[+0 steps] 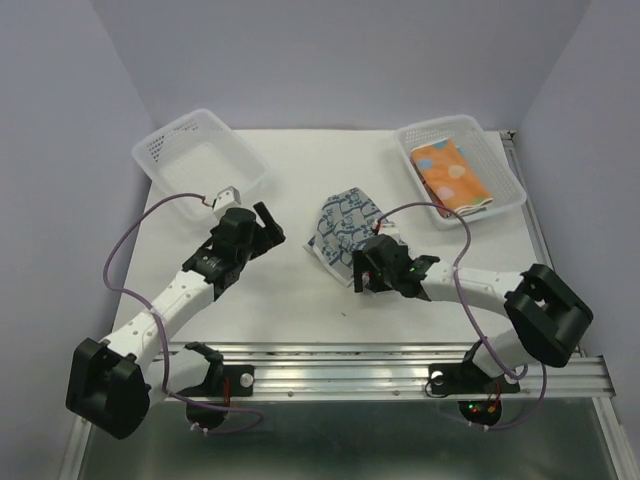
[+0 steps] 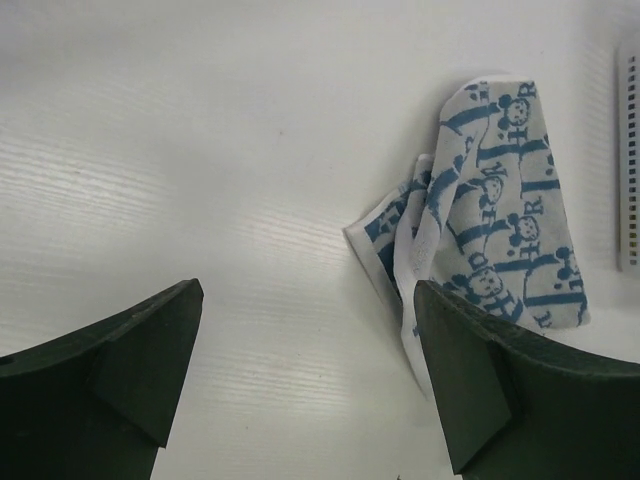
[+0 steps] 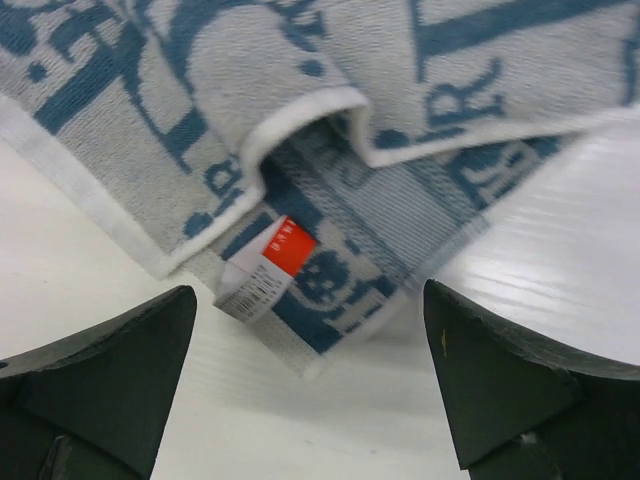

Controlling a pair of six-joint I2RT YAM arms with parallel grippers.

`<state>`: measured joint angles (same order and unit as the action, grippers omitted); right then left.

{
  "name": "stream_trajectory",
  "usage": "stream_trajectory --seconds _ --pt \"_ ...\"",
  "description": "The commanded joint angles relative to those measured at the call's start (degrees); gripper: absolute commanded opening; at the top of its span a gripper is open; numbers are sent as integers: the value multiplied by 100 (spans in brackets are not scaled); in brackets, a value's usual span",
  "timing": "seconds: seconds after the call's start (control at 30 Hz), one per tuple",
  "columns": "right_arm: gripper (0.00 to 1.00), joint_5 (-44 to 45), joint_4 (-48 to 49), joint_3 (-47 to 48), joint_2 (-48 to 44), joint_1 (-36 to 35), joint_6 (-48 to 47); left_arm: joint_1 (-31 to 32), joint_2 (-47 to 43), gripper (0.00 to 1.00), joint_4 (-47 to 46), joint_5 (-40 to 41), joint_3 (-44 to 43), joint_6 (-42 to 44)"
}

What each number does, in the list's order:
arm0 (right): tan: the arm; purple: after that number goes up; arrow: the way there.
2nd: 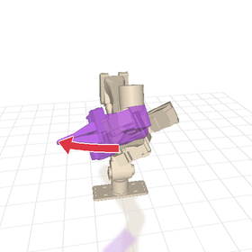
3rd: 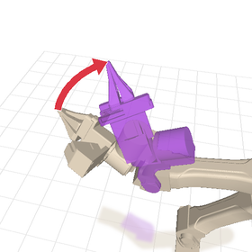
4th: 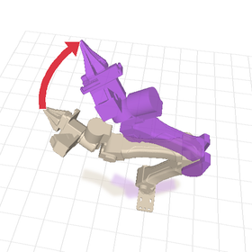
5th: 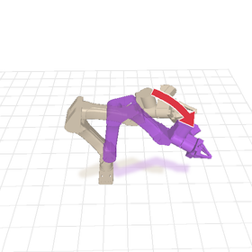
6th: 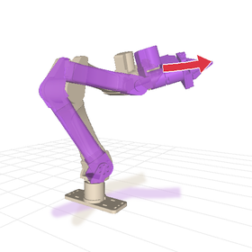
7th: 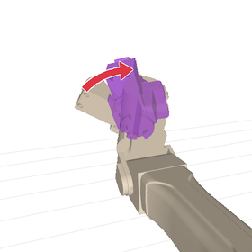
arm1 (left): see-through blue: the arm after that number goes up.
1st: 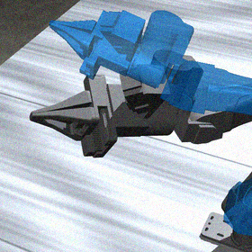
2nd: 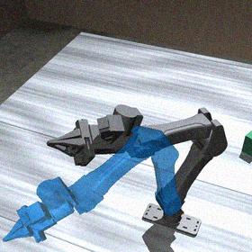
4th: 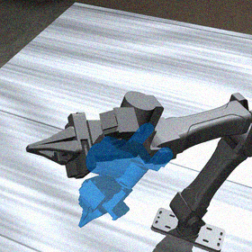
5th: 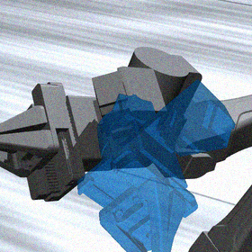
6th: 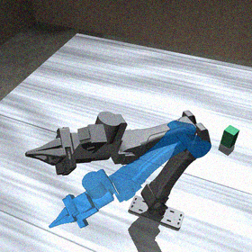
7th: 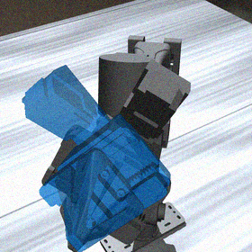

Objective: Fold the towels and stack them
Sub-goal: Flatten out the crumpled towel

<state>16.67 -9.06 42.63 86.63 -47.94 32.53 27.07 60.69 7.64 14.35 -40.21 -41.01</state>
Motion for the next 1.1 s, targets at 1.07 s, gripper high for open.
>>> stream_trajectory --seconds 1.07 --pt "100 680 -1001 -624 -2106 347 614 536 4012 74 -8 -468 -1780 691"
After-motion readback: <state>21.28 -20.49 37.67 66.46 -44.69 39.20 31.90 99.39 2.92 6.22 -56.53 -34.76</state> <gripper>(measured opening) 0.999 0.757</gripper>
